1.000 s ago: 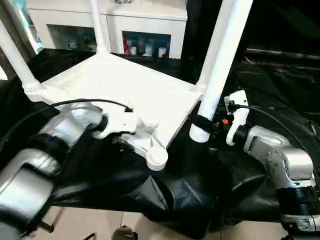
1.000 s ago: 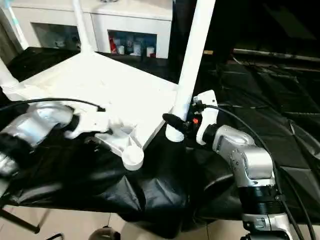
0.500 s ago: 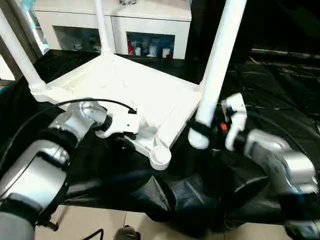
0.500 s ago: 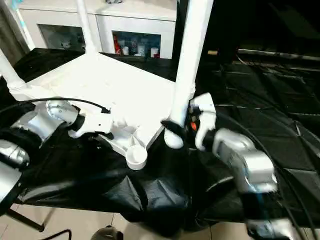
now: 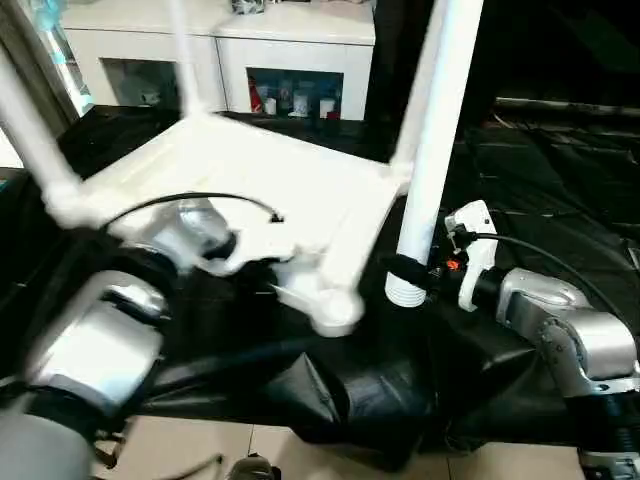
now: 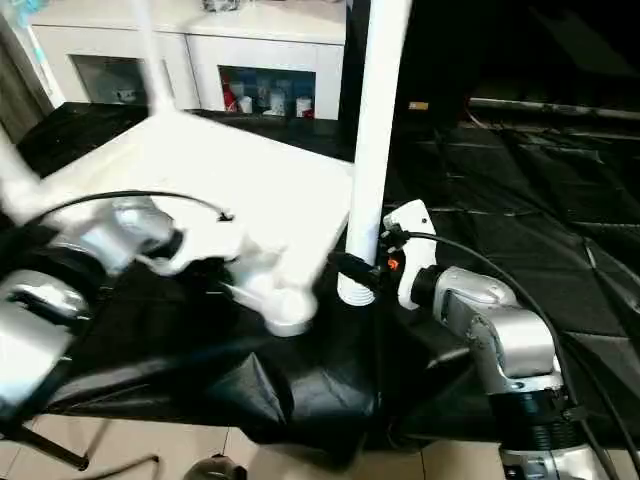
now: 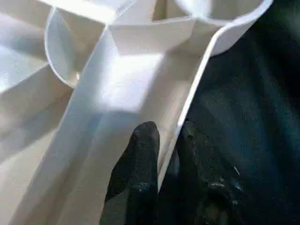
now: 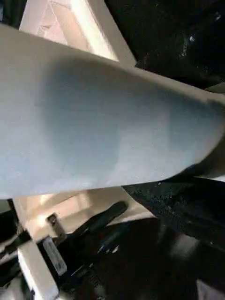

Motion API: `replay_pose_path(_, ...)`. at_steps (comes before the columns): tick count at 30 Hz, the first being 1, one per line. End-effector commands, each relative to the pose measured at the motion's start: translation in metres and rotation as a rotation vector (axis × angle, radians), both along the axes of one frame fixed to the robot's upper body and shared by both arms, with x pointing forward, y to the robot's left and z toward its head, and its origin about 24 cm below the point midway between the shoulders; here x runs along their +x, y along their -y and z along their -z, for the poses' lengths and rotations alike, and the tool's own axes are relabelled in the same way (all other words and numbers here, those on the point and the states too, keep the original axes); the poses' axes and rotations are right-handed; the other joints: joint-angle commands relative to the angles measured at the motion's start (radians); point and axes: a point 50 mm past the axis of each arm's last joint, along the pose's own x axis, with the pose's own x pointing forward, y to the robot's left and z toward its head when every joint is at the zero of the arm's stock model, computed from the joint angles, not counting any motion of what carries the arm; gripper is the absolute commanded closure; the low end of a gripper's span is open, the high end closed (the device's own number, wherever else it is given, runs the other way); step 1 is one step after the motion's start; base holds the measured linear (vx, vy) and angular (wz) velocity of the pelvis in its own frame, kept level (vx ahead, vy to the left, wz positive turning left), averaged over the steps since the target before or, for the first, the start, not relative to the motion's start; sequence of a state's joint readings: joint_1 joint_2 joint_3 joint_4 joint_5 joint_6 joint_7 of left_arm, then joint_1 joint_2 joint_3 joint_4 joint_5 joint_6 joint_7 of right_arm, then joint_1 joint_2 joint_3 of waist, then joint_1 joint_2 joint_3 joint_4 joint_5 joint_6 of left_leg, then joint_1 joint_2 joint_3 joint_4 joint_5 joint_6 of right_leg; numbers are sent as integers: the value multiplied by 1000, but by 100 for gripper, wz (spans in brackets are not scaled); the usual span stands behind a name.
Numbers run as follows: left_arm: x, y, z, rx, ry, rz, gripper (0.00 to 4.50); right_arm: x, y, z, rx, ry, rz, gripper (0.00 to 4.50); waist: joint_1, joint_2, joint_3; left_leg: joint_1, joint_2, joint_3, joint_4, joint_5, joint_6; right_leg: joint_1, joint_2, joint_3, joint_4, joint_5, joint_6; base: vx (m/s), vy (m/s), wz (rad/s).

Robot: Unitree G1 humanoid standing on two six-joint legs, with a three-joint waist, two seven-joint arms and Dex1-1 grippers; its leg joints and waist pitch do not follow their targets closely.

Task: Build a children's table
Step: Rotate table base

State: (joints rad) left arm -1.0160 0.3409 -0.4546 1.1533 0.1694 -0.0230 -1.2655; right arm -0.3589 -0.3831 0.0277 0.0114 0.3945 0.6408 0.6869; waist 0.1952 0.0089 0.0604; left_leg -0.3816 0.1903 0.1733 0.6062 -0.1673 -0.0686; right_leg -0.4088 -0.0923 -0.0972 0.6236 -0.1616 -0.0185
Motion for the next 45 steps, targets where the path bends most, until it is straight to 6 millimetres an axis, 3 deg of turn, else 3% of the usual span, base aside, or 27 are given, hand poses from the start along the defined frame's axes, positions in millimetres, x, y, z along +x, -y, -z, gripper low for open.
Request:
replay_pose_path(1,4,-5,8,-85,25,-215,399,7,2,-9,3,49,30,257,1,-4,-85,14,39,-18,-67,-225,-4,59,-79,51,-73,-225,-209,0,0,0)
replay_pose_path(7,-17,4,33,-86,36,-197,422,10,4,-8,-5,54,59,257,-23,-6,-79,10,41,-21,-75,-238,-1,60,-80,49,-85,-318,-166,0,0,0)
replay_pose_path(10,-26,8,40,-55,67,-172,430,12,7,-8,-8,56,84,257,-30,-3,-77,18,44,-19,-78,-264,-5,53,-77,50,-90,-342,-157,0,0,0)
replay_pose_path(11,-28,9,42,-52,69,-168,434,13,8,-8,-8,57,91,257,-30,-3,-73,25,38,-17,-79,-297,-8,50,-77,49,-102,-416,-134,0,0,0)
replay_pose_path(15,-37,17,44,-68,76,-223,447,16,12,-10,-1,59,122,257,-38,-4,-69,34,37,-21,-83,-341,-14,49,-80,43,-119,-541,-87,0,0,0)
replay_pose_path(19,-37,25,39,-90,116,-283,450,20,16,-11,5,60,147,257,-42,-1,-74,28,37,-24,-85,-325,-12,54,-75,43,-112,-480,-90,0,0,0)
replay_pose_path(22,-35,30,32,-136,133,-303,450,23,17,-12,26,56,161,257,-46,-5,-75,27,35,-20,-83,-309,-5,53,-74,44,-112,-456,-101,0,0,0)
replay_pose_path(24,-34,33,28,-155,169,-277,450,24,14,-12,25,58,159,257,-45,-6,-77,21,32,-19,-82,-275,6,56,-72,45,-109,-425,-100,0,0,0)
replay_pose_path(25,-34,33,25,-166,193,-257,450,24,13,-11,22,59,154,257,-43,-2,-80,22,33,-19,-82,-267,7,54,-71,45,-107,-402,-104,0,0,0)
replay_pose_path(28,-39,41,19,-266,230,-93,450,25,13,-11,19,60,150,257,-40,-3,-88,16,34,-18,-79,-212,15,58,-69,47,-95,-297,-122,0,0,0)
replay_pose_path(29,-40,42,18,-278,232,-75,403,25,13,-11,19,60,149,257,-40,-2,-89,15,35,-18,-78,-199,16,58,-68,47,-90,-269,-130,0,0,0)
replay_pose_path(31,-40,42,16,-295,185,-75,392,25,14,-12,17,59,148,257,-39,0,-88,19,38,-13,-77,-195,18,54,-67,48,-83,-212,-163,0,0,0)
replay_pose_path(36,-32,40,15,-282,218,-119,361,24,15,-12,13,57,146,257,-32,-1,-86,19,39,-12,-77,-211,12,56,-68,50,-82,-222,-165,0,0,0)
replay_pose_path(45,-26,38,19,-292,159,-140,358,22,15,-12,3,52,129,257,-34,-5,-81,19,35,-14,-81,-247,2,57,-73,48,-99,-342,-122,0,0,0)
